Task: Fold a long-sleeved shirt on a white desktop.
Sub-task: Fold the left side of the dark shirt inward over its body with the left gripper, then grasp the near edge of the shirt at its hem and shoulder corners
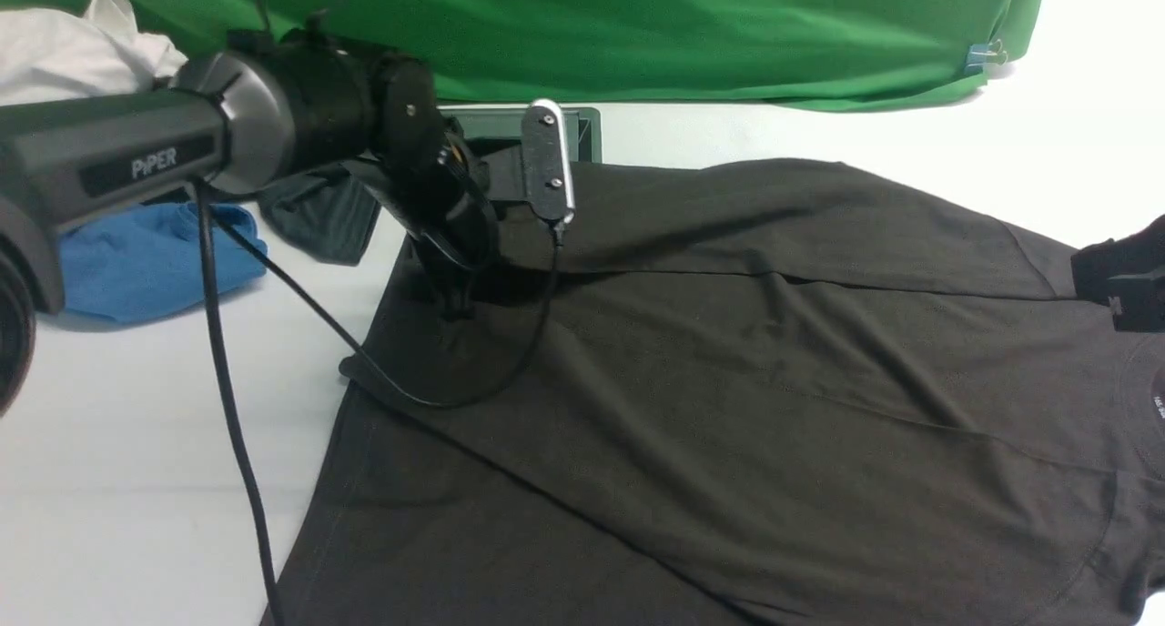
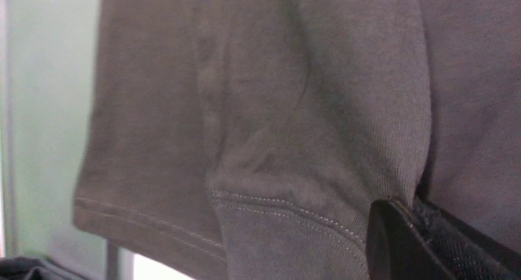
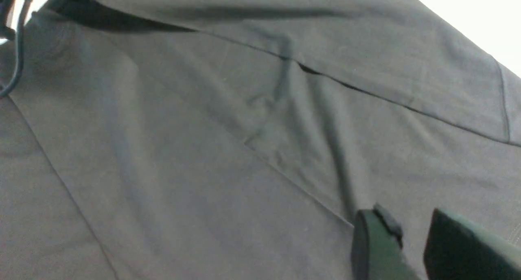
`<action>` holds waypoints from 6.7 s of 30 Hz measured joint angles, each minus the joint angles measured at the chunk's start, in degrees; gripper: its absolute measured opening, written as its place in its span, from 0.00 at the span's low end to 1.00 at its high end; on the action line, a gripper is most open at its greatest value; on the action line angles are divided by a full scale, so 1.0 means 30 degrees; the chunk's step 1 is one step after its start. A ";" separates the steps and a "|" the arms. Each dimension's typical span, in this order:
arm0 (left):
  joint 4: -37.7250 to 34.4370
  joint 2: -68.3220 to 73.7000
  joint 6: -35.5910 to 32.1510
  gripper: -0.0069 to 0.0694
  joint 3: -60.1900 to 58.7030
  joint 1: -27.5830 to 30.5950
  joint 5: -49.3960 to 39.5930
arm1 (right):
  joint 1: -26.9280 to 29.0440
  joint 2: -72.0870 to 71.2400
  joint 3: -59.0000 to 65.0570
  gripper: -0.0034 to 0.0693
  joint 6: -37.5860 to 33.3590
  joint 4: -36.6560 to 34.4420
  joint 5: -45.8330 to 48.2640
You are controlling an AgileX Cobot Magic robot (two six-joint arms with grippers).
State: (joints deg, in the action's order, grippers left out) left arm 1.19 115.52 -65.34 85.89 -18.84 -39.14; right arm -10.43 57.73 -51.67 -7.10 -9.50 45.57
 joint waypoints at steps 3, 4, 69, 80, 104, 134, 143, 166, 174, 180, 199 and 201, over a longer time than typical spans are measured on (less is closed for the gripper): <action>0.1160 -0.0468 0.2116 0.12 0.0000 -0.0729 -0.0987 | 0.0000 0.0000 0.0000 0.33 0.0000 0.0000 0.0371; 0.1517 -0.0659 0.2637 0.12 0.0000 -0.0858 -0.1217 | 0.0000 0.0000 0.0000 0.33 0.0000 0.0000 0.0415; -0.1836 -1.8578 1.3872 0.11 -1.5353 -0.1138 0.1211 | 0.2009 1.7031 -0.6727 0.71 0.4449 -0.0338 -0.3762; -0.1776 -1.9712 1.3223 0.11 -1.6933 -0.1138 0.3726 | 0.2009 1.9847 -0.8877 0.65 0.4357 0.0705 -0.3697; -0.1776 -1.9752 1.3151 0.11 -1.6937 -0.1138 0.4117 | 0.2424 1.8143 -0.8952 0.10 0.3360 0.2950 -0.0920; -0.1861 -1.9752 1.3015 0.11 -1.6937 -0.1138 0.4406 | 0.2119 1.9803 -0.8952 0.47 0.4521 0.2137 -0.2298; -0.1917 -1.9752 1.3015 0.11 -1.6937 -0.1138 0.4406 | 0.2119 1.9820 -0.8952 0.11 0.4127 0.1710 -0.2338; -0.1917 -1.9752 1.3015 0.11 -1.6937 -0.1138 0.4406 | 0.2096 1.9763 -0.8989 0.17 0.3448 0.1710 -0.2803; -0.1917 -1.9752 1.3015 0.11 -1.6937 -0.1138 0.4406 | 0.2096 1.9705 -0.9380 0.10 0.3047 0.2316 -0.2554; -0.1917 -1.9752 1.3015 0.11 -1.6937 -0.1138 0.4406 | 0.2420 1.9233 -0.9539 0.09 0.3294 0.3166 -0.1753; -0.2229 -1.9752 1.1530 0.11 -1.6809 -0.1187 0.2349 | 0.3062 1.8408 -0.9544 0.55 0.3516 0.3479 0.0704; -0.2586 -1.9752 1.0425 0.11 -1.6590 -0.1579 0.1348 | 0.3062 1.7229 -0.9544 0.58 0.3457 0.3500 0.1675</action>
State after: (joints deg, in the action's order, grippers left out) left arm -6.57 56.26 -34.06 36.12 -23.57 -35.10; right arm -1.25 109.42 -80.30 3.27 1.00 50.60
